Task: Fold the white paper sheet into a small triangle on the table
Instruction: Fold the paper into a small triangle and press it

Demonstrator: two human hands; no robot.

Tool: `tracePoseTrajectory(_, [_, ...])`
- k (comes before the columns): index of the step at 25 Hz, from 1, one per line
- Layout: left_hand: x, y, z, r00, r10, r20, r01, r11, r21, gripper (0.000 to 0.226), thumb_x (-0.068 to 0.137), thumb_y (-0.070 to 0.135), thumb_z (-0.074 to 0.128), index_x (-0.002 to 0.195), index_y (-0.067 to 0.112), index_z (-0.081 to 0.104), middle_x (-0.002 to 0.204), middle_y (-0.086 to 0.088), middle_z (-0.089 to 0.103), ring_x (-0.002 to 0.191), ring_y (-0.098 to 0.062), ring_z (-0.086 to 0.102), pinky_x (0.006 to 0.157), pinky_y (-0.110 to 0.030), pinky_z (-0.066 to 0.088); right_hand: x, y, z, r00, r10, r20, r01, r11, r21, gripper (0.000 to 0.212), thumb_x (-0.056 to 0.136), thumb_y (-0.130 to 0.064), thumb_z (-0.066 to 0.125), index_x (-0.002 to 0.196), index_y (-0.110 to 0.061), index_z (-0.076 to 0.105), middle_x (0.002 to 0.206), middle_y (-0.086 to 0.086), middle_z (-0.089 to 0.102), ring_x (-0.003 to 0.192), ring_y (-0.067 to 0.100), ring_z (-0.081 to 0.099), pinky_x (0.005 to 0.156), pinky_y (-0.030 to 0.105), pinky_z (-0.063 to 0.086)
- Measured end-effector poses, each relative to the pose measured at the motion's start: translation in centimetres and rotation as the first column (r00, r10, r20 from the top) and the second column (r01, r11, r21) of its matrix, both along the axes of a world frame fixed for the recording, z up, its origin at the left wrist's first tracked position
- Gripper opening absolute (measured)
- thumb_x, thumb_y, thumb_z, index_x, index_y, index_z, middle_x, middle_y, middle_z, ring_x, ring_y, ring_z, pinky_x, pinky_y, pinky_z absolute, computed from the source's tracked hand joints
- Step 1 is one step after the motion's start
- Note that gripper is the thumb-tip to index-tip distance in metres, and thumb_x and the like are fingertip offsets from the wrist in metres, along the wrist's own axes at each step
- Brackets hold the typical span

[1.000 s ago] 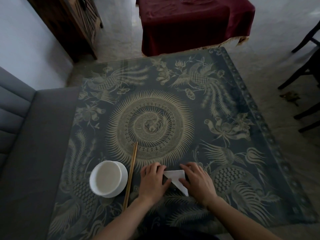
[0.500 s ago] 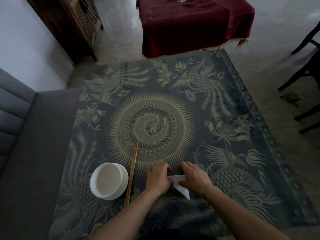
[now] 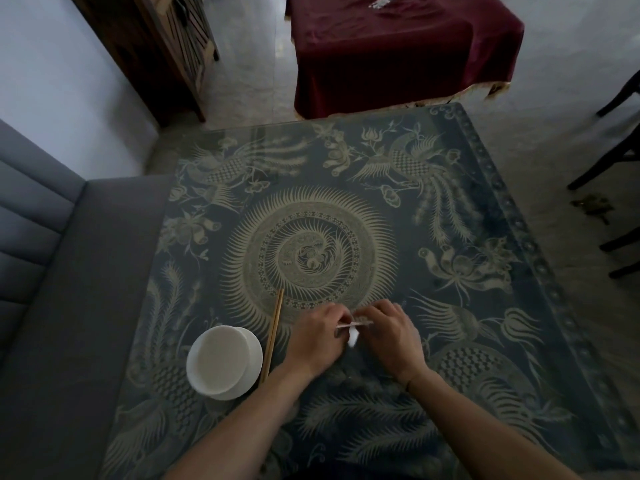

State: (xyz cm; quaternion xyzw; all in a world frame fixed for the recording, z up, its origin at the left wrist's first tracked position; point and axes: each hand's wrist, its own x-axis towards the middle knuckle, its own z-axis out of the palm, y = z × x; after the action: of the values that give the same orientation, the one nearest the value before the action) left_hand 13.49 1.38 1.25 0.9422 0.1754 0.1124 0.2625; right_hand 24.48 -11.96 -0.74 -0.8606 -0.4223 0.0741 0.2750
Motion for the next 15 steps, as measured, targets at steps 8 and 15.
tracePoseTrajectory(8, [-4.8, -2.9, -3.5, 0.981, -0.195, 0.007, 0.183, 0.932, 0.312, 0.006, 0.086, 0.019, 0.069, 0.086, 0.014, 0.066, 0.085, -0.003, 0.067, 0.076, -0.022, 0.060, 0.062, -0.034, 0.046, -2.7, -4.3, -2.9, 0.989, 0.124, 0.080, -0.117, 0.989, -0.090, 0.024, 0.073, -0.023, 0.083, 0.093, -0.026, 0.070, 0.098, -0.001, 0.061, 0.082, 0.022, 0.057, 0.064, 0.037, 0.048])
tracePoseTrajectory(15, [-6.9, -4.2, -5.5, 0.991, -0.104, -0.082, 0.113, 0.986, 0.124, 0.009, 0.084, 0.019, 0.064, 0.093, 0.020, 0.065, 0.091, 0.004, 0.066, 0.081, -0.019, 0.059, 0.061, -0.031, 0.045, -3.6, -6.4, -3.9, 0.985, 0.160, 0.069, -0.150, 0.979, -0.137, 0.022, 0.076, -0.029, 0.080, 0.096, -0.028, 0.070, 0.097, -0.003, 0.061, 0.083, 0.021, 0.057, 0.063, 0.034, 0.046])
